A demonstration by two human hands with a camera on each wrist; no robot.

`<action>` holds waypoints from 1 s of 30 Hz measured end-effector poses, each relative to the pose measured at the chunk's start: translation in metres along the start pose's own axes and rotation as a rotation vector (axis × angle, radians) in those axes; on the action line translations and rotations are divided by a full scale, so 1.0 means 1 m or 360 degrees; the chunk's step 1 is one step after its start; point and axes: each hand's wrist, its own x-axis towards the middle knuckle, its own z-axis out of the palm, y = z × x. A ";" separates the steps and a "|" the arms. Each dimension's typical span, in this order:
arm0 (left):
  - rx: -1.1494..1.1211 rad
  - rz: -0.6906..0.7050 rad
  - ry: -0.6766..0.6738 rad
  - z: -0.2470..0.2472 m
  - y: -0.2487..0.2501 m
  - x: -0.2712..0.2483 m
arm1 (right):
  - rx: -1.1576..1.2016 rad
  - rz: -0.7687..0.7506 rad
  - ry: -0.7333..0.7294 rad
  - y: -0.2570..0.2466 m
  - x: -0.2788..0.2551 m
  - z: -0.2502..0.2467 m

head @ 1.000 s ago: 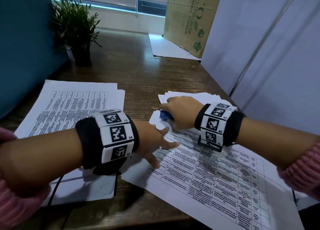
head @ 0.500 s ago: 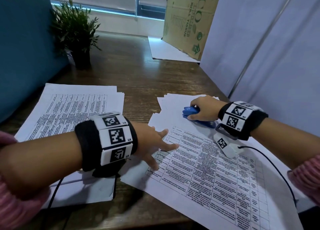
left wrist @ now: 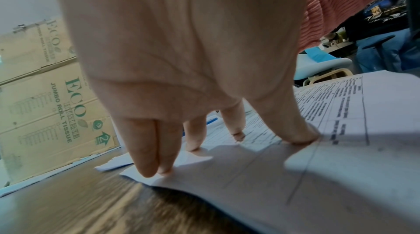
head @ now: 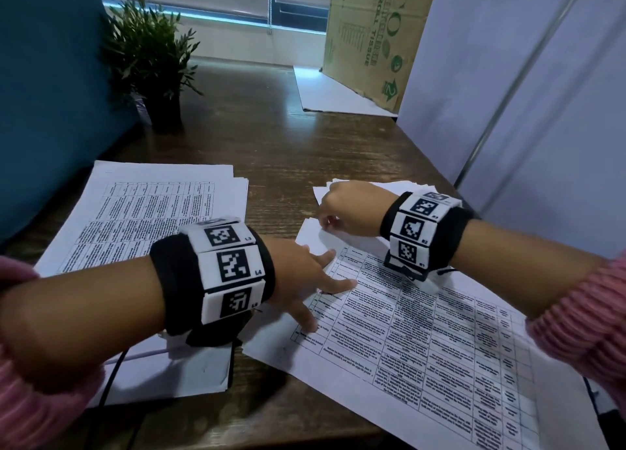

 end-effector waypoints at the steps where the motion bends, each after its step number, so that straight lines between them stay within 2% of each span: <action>1: -0.0011 0.0004 0.0001 0.000 0.000 0.000 | -0.0034 -0.0038 0.0004 0.000 0.001 0.000; 5: 0.0010 0.0004 -0.0008 -0.001 0.001 -0.001 | -0.0061 -0.0076 0.0018 0.002 0.001 0.003; 10: 0.0037 0.0012 -0.0016 -0.002 0.000 -0.001 | 0.0259 0.0107 0.0084 0.012 0.001 0.005; 14: 0.0040 0.0009 -0.0027 -0.002 0.001 -0.001 | 0.0336 0.0184 0.0069 0.017 -0.001 0.009; 23: 0.0040 0.0014 -0.0009 -0.002 0.000 0.000 | 0.0305 0.0155 0.0087 0.013 0.001 0.013; 30: 0.0068 0.0013 0.0007 0.000 -0.002 0.001 | 0.0543 0.0209 0.0094 0.015 0.001 0.015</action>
